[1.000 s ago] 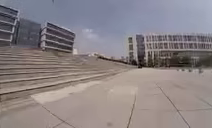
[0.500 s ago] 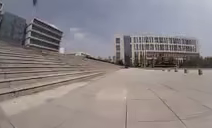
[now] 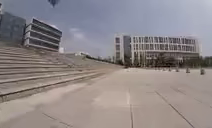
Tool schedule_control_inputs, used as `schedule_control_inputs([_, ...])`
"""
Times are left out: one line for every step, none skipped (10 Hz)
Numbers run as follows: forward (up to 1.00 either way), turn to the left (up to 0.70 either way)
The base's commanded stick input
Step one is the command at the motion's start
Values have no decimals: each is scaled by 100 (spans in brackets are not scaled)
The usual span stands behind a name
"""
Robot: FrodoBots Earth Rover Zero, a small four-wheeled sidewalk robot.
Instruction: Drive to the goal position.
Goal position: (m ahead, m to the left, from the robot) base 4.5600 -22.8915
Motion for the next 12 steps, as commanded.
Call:
schedule_control_inputs([70, 0])
schedule_control_inputs([70, 0])
schedule_control_inputs([70, 0])
schedule_control_inputs([70, 0])
schedule_control_inputs([70, 0])
schedule_control_inputs([70, 0])
schedule_control_inputs([70, 0])
schedule_control_inputs([70, -29])
schedule_control_inputs([70, -35])
schedule_control_inputs([70, -35])
schedule_control_inputs([70, -14])
schedule_control_inputs([70, 0])
